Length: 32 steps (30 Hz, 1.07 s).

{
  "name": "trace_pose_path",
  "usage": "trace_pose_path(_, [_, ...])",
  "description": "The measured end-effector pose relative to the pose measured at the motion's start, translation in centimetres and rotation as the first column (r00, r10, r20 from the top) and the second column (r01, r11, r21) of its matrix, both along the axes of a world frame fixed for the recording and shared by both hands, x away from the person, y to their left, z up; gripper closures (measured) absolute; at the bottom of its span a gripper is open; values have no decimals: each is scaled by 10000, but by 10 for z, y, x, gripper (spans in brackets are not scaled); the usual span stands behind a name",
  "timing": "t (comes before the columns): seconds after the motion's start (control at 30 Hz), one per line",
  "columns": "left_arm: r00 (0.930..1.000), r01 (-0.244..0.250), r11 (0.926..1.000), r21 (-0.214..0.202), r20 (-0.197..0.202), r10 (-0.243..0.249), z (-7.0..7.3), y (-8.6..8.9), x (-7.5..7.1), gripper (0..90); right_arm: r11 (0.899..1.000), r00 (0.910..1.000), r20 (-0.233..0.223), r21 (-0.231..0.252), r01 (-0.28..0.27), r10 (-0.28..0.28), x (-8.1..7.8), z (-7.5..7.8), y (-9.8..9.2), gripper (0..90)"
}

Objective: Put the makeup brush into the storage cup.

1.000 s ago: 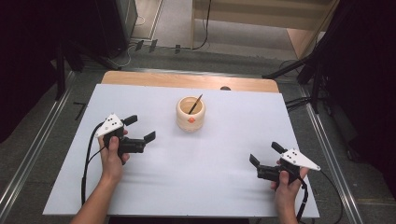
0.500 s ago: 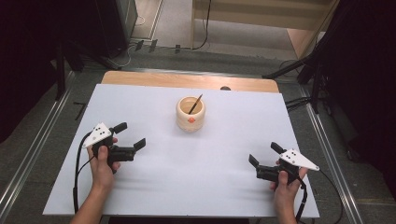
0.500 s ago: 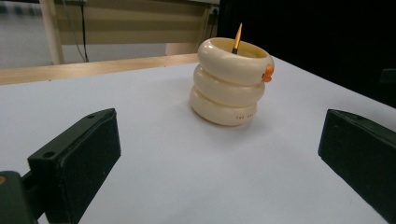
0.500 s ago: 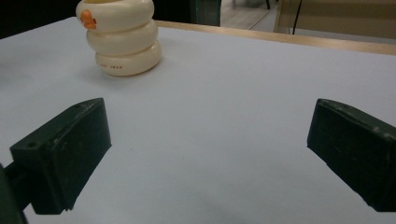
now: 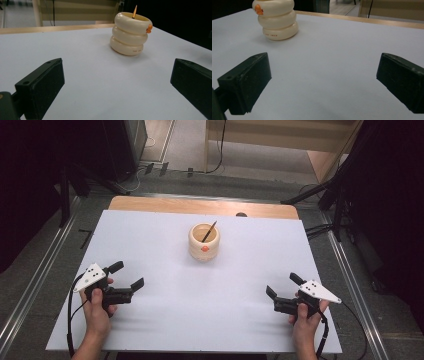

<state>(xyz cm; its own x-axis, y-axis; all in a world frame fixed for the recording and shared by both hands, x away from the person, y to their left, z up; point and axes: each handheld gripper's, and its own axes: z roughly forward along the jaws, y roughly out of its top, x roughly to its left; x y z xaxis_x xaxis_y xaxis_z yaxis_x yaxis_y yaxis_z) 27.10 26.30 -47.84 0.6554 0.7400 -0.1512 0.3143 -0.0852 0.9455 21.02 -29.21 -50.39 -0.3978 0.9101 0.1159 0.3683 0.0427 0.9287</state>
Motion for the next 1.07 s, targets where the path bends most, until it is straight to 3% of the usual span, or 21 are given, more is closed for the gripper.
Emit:
trace_pose_path(0.7, [9981,-596,9982,73,-126,596,-3,38,-32,0,10000,10000,-57,-13,55,-55,0,-3,1,0])
trace_pose_path(0.83, [9981,-596,9975,383,-126,602,-5,39,-34,0,10000,9999,-84,-40,66,-66,1,-4,1,0])
trace_pose_path(1.07, [9989,-428,9978,505,-176,437,-8,38,-33,0,9998,9997,-118,23,221,-221,1,-7,0,0])
